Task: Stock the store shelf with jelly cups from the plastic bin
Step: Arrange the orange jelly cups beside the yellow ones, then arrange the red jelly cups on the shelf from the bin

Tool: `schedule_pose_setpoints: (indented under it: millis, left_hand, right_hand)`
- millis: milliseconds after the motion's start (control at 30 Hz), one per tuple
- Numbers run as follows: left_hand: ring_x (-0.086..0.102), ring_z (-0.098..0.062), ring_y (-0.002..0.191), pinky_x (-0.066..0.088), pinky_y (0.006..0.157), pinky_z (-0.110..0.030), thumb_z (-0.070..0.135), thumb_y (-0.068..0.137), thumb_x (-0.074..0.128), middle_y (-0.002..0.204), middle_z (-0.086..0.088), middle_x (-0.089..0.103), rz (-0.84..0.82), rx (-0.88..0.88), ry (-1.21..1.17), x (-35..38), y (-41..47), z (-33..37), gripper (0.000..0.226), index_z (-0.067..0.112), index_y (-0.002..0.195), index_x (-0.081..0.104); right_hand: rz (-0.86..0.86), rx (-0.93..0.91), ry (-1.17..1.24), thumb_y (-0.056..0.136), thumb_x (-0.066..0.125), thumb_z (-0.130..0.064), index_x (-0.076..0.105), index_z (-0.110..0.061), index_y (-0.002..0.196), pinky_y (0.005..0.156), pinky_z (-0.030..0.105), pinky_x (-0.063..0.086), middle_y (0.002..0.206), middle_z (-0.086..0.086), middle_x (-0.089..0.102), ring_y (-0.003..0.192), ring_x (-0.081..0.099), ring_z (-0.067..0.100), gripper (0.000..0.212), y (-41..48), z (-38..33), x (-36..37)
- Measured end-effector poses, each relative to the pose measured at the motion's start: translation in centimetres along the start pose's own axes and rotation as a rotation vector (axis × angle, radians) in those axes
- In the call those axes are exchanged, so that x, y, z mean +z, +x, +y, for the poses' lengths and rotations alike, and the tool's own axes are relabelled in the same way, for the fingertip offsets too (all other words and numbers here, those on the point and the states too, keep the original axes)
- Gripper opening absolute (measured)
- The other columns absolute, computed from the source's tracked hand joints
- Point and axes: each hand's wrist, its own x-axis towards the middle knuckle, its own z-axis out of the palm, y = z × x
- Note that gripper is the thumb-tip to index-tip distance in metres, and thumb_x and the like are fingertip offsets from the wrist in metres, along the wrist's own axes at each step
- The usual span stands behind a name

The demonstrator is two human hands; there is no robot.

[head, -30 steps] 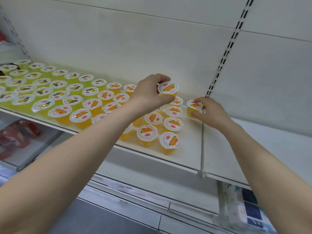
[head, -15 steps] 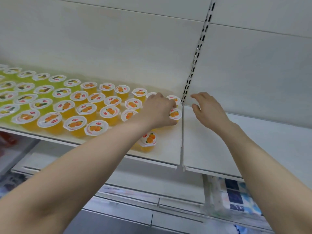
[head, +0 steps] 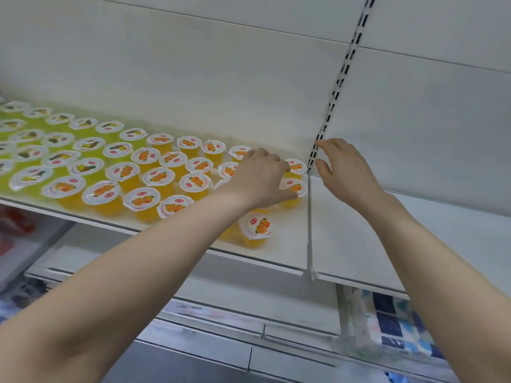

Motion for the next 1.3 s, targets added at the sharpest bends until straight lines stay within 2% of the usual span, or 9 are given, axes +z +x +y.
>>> schedule_pose_setpoints:
  millis: [100,233,400,633,833,1000,1100,1300]
  left_hand:
    - [0.048,-0.026,0.120,0.038,0.101,-0.040,0.055,0.094,0.045,0.126,-0.001,0.061,0.112,-0.014,-0.060,-1.5,-1.5,-2.2,0.049,0.023,0.128,0.059]
    - [0.051,-0.029,0.117,0.040,0.099,-0.042,0.045,0.099,0.041,0.123,-0.003,0.063,0.217,-0.019,-0.040,-3.8,-4.9,-6.5,0.041,0.020,0.124,0.062]
    - [0.057,-0.033,0.103,0.047,0.090,-0.044,0.047,0.094,0.035,0.109,-0.007,0.068,0.336,-0.039,0.052,-6.3,-11.0,-13.1,0.048,0.017,0.112,0.068]
    - [0.060,-0.035,0.092,0.050,0.082,-0.044,0.043,0.092,0.042,0.100,-0.008,0.068,0.407,-0.124,0.152,-8.8,-22.7,-24.1,0.043,0.014,0.107,0.069]
    - [0.059,-0.034,0.092,0.049,0.081,-0.045,0.043,0.093,0.044,0.100,-0.008,0.067,0.364,-0.227,0.234,-10.6,-34.2,-33.2,0.040,0.015,0.109,0.068]
    - [0.057,-0.033,0.097,0.046,0.087,-0.043,0.041,0.092,0.042,0.104,-0.009,0.066,0.315,-0.361,0.285,-12.2,-44.2,-39.3,0.042,0.013,0.113,0.065]
    - [0.058,-0.034,0.097,0.045,0.089,-0.042,0.040,0.094,0.043,0.105,-0.010,0.067,0.342,-0.469,0.272,-12.4,-50.1,-42.6,0.041,0.011,0.113,0.065]
    - [0.056,-0.034,0.103,0.039,0.091,-0.038,0.035,0.095,0.048,0.112,-0.009,0.066,0.329,-0.837,0.191,-9.5,-61.6,-48.5,0.036,0.013,0.118,0.065]
  right_hand:
    - [0.026,-0.072,-0.028,0.098,0.047,-0.020,0.047,-0.010,0.139,0.096,0.048,0.043,0.134,0.014,0.052,0.118,0.049,0.036,0.042,0.5,-2.6,-0.8]
    - [0.055,-0.217,-0.086,0.099,0.049,-0.025,0.047,-0.009,0.138,0.095,0.048,0.043,0.132,0.015,0.052,0.116,0.050,0.038,0.043,0.9,-7.4,-1.2]
    - [0.076,-0.350,-0.101,0.099,0.047,-0.030,0.048,-0.008,0.138,0.094,0.049,0.043,0.132,0.017,0.053,0.115,0.051,0.040,0.044,1.2,-15.6,-0.8]
    - [0.068,-0.511,-0.050,0.095,0.040,-0.040,0.052,-0.010,0.135,0.091,0.046,0.045,0.127,0.014,0.058,0.113,0.055,0.037,0.051,1.4,-30.0,2.0]
    - [0.050,-0.636,0.023,0.095,0.039,-0.042,0.053,-0.009,0.134,0.093,0.050,0.048,0.126,0.016,0.059,0.113,0.057,0.038,0.053,1.3,-43.1,6.1]
    - [0.014,-0.763,0.107,0.095,0.037,-0.042,0.051,-0.008,0.137,0.094,0.051,0.046,0.129,0.017,0.057,0.115,0.054,0.039,0.056,0.3,-54.4,9.5]
    - [0.015,-0.834,0.172,0.094,0.041,-0.040,0.053,-0.006,0.134,0.092,0.048,0.047,0.124,0.018,0.059,0.110,0.056,0.038,0.054,-0.5,-60.6,11.7]
    - [-0.087,-1.023,0.293,0.093,0.046,-0.035,0.055,-0.006,0.129,0.087,0.046,0.049,0.120,0.015,0.060,0.106,0.057,0.036,0.048,-1.8,-70.7,18.2]
